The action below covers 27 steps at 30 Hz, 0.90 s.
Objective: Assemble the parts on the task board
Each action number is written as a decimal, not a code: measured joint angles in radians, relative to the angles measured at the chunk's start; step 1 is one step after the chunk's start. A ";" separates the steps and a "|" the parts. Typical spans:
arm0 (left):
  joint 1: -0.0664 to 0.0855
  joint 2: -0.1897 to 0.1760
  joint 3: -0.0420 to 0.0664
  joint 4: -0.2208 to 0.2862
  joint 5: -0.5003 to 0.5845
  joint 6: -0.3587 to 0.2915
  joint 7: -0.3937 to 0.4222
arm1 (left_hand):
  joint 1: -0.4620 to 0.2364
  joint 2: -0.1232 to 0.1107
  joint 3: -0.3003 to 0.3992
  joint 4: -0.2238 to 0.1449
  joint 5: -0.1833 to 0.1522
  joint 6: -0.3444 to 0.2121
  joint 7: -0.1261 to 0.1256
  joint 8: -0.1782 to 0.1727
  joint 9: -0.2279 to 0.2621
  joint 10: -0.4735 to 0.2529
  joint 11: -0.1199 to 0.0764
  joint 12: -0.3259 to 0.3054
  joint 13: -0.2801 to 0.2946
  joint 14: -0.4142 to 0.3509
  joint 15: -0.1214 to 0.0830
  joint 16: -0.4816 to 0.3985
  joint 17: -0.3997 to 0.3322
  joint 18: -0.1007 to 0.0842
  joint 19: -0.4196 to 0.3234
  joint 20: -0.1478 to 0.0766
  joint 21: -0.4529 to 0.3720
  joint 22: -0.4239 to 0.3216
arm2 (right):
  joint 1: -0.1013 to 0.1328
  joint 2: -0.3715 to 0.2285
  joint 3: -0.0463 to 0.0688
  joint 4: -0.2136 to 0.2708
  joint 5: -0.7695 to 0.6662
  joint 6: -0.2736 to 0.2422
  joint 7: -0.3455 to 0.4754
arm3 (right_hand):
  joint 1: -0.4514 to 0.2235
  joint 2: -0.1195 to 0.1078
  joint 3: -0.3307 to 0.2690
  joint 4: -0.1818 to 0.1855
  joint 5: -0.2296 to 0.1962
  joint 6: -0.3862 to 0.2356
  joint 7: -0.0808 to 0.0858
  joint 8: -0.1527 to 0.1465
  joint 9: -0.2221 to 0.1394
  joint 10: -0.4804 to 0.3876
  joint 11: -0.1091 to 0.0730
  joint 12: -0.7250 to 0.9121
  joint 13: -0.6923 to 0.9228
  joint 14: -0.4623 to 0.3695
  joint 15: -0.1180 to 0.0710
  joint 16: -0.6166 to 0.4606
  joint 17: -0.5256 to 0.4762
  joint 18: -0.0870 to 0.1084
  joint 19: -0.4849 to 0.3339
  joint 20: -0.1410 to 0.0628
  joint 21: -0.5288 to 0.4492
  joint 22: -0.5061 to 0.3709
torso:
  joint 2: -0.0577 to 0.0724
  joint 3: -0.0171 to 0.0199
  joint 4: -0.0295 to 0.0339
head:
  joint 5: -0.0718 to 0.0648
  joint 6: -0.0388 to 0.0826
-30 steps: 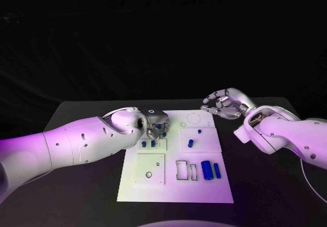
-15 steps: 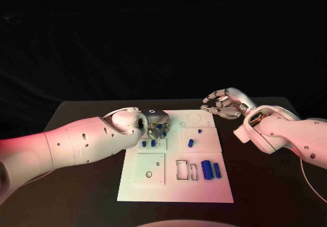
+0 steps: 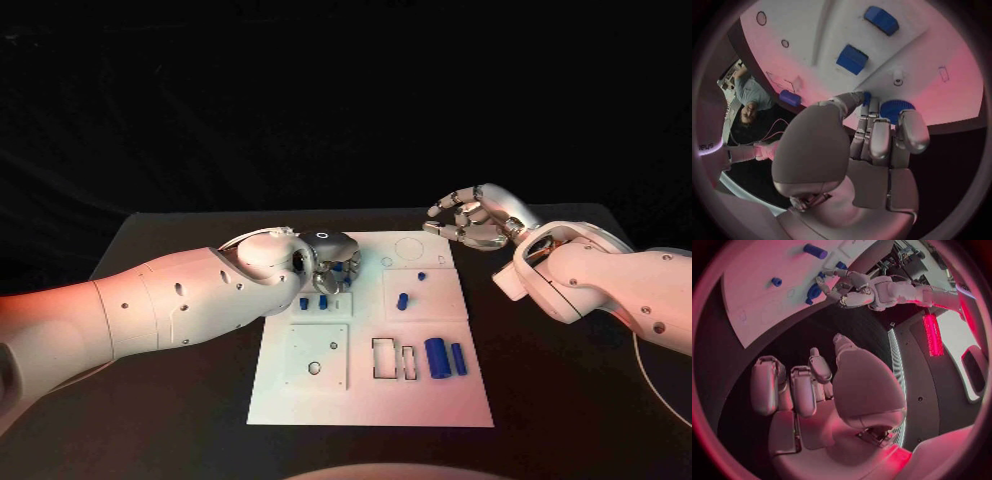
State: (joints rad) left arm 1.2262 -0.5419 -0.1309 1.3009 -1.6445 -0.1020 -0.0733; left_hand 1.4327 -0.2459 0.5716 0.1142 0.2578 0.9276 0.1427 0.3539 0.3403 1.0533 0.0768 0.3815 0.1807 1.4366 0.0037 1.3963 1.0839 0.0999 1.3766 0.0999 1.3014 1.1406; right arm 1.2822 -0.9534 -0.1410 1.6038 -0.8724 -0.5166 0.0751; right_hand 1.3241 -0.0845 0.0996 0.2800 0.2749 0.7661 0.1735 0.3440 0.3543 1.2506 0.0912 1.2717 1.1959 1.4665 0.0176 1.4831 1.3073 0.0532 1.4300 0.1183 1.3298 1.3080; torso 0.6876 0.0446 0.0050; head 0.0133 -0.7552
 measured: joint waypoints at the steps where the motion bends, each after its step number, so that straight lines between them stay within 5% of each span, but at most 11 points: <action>1: 0.000 0.000 0.000 0.000 0.000 0.000 0.000 | 0.003 0.003 0.003 -0.003 -0.003 0.003 -0.002 0.001 0.001 0.005 -0.001 -0.001 0.000 0.000 0.000 0.001 0.000 0.000 0.001 -0.001 0.002 0.003 | 0.000 0.000 0.000 0.000 0.000 0.000 0.000 | 0.000 0.000 0.000 0.000 0.002 0.000 0.000 0.000 0.000 0.000 0.000 0.000 0.000 0.000 0.000 0.000 0.000 0.000 0.000 0.000 0.000 0.000 | 0.000 0.0000 0.0000 | -0.001 0.000; 21: -0.002 -0.018 0.000 0.017 0.009 -0.030 -0.004 | 0.024 0.024 0.054 -0.059 -0.011 0.047 -0.007 -0.012 0.005 0.071 -0.010 -0.030 0.007 0.009 -0.009 0.005 0.004 0.000 0.017 -0.017 0.032 0.047 | 0.000 0.002 0.000 -0.004 -0.002 0.000 0.000 | 0.000 0.000 0.003 0.003 0.004 0.000 0.000 0.004 -0.001 0.000 0.000 0.000 0.003 0.000 0.000 0.000 0.000 0.000 0.000 0.000 0.000 0.000 | -0.001 -0.0004 0.0003 | -0.003 0.003; 27: -0.002 -0.057 0.025 0.062 0.030 -0.057 0.003 | 0.019 0.030 0.054 -0.059 -0.011 0.047 -0.007 -0.012 0.005 0.071 -0.010 -0.034 0.007 0.009 -0.009 0.005 0.001 0.000 0.017 -0.017 0.032 0.050 | 0.000 0.001 0.000 -0.009 -0.003 0.000 0.000 | 0.000 0.000 0.003 0.003 0.004 0.000 0.000 0.004 -0.001 0.000 0.000 0.000 0.003 0.000 0.000 0.000 0.000 0.000 0.000 0.000 0.000 0.000 | -0.002 -0.0017 0.0024 | -0.004 0.008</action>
State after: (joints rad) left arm 1.2240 -0.5984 -0.1056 1.3631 -1.6142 -0.1594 -0.0705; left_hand 1.4515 -0.2161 0.6252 0.0549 0.2468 0.9742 0.1358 0.3420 0.3449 1.1243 0.0664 0.3474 0.1877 1.4457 -0.0053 1.4014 1.0849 0.1000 1.3940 0.0824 1.3331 1.1904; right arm 1.2817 -0.9519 -0.1411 1.5944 -0.8750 -0.5168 0.0750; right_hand 1.3241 -0.0845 0.1025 0.2829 0.2786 0.7662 0.1735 0.3478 0.3534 1.2506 0.0912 1.2717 1.1985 1.4665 0.0176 1.4831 1.3073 0.0532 1.4300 0.1184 1.3298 1.3076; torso 0.6852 0.0429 0.0074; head 0.0096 -0.7470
